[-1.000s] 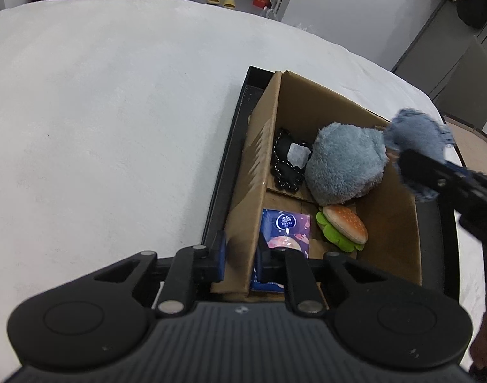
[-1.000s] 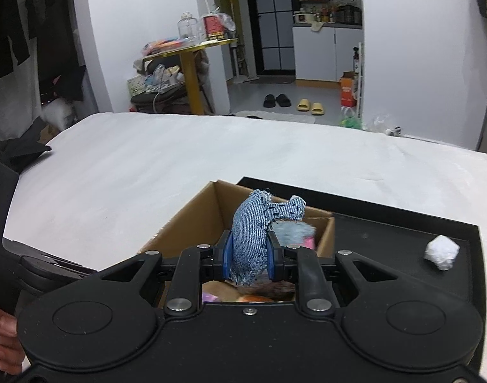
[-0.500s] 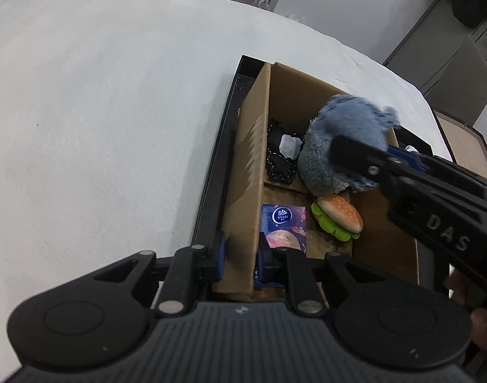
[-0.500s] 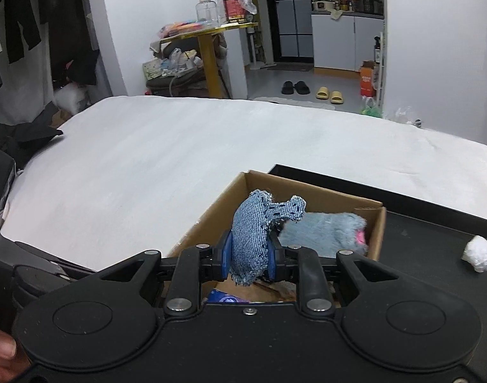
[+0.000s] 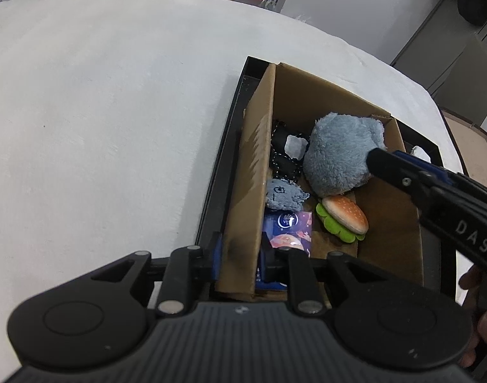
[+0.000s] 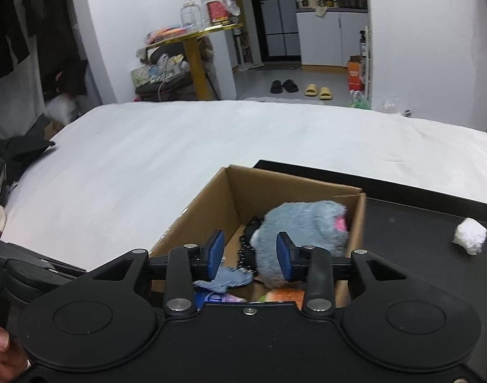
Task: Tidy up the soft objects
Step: 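Open the right tool to drop the denim plush into the box, then move the right tool back toward the white crumpled paper ball on the tray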
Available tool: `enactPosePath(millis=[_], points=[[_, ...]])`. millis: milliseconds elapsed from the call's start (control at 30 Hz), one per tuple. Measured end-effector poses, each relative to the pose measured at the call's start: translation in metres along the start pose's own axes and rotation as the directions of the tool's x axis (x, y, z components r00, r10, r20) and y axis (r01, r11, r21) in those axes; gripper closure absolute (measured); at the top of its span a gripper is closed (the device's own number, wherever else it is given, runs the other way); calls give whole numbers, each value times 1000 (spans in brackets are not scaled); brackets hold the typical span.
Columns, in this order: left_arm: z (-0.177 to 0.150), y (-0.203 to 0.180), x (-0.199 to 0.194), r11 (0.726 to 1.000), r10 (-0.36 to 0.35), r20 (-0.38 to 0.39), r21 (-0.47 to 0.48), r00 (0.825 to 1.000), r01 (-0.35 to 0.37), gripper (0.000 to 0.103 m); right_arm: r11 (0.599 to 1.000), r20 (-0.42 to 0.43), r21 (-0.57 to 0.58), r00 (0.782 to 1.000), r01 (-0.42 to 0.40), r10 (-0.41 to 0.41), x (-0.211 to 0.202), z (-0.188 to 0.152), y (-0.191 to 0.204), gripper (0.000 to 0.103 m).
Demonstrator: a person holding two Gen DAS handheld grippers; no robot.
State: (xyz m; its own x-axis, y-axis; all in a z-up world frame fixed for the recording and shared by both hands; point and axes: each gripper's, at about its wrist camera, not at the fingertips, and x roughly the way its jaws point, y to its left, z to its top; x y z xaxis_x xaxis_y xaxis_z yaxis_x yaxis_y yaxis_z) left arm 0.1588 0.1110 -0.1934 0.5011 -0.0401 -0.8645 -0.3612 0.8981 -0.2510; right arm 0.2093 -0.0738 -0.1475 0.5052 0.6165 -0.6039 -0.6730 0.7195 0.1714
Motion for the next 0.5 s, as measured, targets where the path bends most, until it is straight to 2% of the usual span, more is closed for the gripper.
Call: enactPosePath(millis=[300, 500], points=[[2, -4, -1, 999, 40, 8, 3, 999, -40, 80, 999, 13, 24, 1000, 24, -25, -3, -3, -14, 65], [5, -10, -3, 997, 78, 28, 7, 997, -78, 73, 999, 25, 34, 999, 34, -34, -6, -3, -24, 56]])
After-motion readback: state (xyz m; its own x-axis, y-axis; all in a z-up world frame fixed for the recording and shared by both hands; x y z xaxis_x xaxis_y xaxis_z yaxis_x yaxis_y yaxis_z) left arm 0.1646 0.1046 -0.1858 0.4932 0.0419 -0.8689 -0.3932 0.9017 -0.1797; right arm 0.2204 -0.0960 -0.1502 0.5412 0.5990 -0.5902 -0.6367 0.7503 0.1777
